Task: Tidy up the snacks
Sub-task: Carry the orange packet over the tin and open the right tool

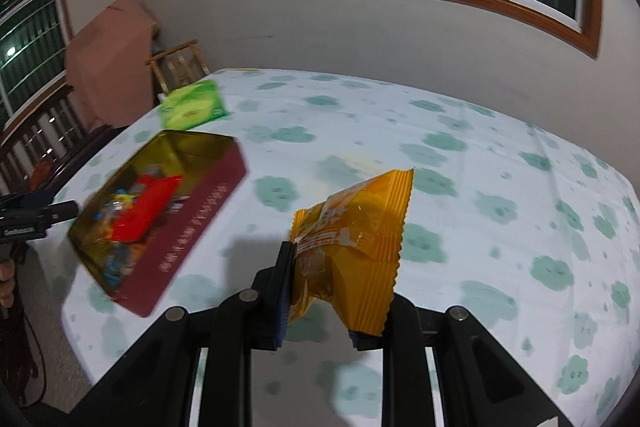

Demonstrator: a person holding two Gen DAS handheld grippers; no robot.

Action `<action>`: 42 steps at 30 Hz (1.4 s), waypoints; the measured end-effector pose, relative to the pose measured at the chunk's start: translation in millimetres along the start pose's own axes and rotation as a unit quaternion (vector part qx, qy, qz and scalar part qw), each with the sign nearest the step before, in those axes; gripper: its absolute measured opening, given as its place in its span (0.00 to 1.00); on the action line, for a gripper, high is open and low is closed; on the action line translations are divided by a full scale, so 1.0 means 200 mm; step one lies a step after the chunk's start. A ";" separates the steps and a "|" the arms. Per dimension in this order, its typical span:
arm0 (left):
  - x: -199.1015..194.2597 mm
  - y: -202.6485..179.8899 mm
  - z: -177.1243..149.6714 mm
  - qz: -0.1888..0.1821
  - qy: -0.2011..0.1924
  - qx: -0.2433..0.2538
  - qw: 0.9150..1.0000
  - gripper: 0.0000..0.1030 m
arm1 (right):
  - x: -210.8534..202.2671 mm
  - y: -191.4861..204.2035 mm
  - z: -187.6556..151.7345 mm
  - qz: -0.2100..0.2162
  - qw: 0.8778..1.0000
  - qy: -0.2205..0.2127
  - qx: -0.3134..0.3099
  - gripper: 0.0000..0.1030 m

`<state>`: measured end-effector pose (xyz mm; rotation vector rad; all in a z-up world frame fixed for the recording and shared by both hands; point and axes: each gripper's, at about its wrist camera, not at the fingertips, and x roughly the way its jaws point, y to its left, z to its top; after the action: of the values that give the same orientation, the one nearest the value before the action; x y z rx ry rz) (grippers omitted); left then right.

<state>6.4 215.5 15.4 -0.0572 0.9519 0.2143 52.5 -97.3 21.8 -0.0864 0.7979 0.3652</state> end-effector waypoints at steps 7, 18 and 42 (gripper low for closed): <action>-0.02 0.09 -0.03 0.012 -0.003 -0.010 1.000 0.84 | 0.03 0.26 0.05 0.042 0.999 0.004 -0.033 0.22; -0.06 0.27 -0.07 0.030 -0.008 -0.032 0.999 0.84 | 0.10 0.53 0.11 0.088 0.994 0.021 -0.064 0.22; -0.04 0.44 -0.15 0.052 0.002 -0.051 0.997 0.84 | 0.35 0.90 0.19 0.119 0.985 0.050 -0.110 0.22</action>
<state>-40.3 296.2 9.5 -0.1025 0.9478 0.3599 60.0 99.1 8.9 -0.2176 0.8686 0.6799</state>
